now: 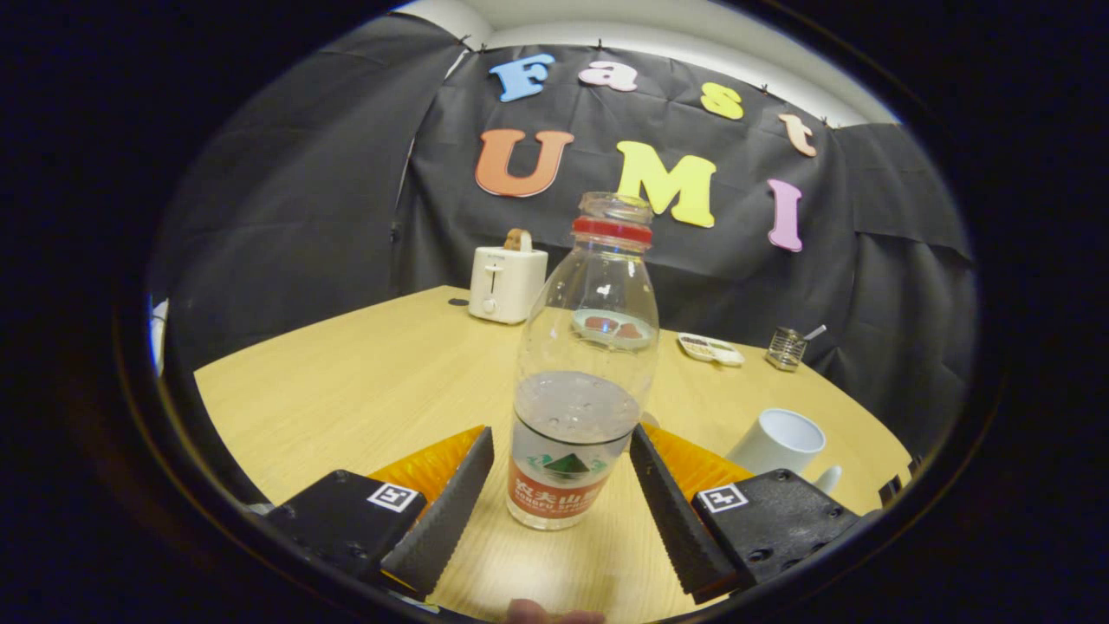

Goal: Take the bottle from table, then pour the juice into the cup, finally place the bottle on the coaster

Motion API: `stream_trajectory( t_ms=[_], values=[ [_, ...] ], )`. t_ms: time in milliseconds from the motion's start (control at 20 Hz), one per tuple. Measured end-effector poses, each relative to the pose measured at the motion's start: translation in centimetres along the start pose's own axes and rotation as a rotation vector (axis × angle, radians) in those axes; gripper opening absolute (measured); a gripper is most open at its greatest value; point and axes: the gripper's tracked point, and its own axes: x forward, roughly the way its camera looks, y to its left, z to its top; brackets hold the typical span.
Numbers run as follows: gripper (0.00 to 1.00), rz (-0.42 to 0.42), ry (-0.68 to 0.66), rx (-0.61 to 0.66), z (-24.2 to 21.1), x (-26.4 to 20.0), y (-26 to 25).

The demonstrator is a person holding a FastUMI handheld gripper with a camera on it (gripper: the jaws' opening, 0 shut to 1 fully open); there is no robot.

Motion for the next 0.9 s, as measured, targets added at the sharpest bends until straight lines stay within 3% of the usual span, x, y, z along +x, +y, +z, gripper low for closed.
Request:
stream_trajectory(
  t_ms=[150,400,900],
  values=[
    [1.00,-0.006,0.004,-0.024,0.0,0.4,0.1],
    [0.88,0.016,-0.005,0.006,0.7,1.2,-0.2],
    [0.78,0.060,-0.005,-0.024,1.5,0.1,1.6]
  ],
)
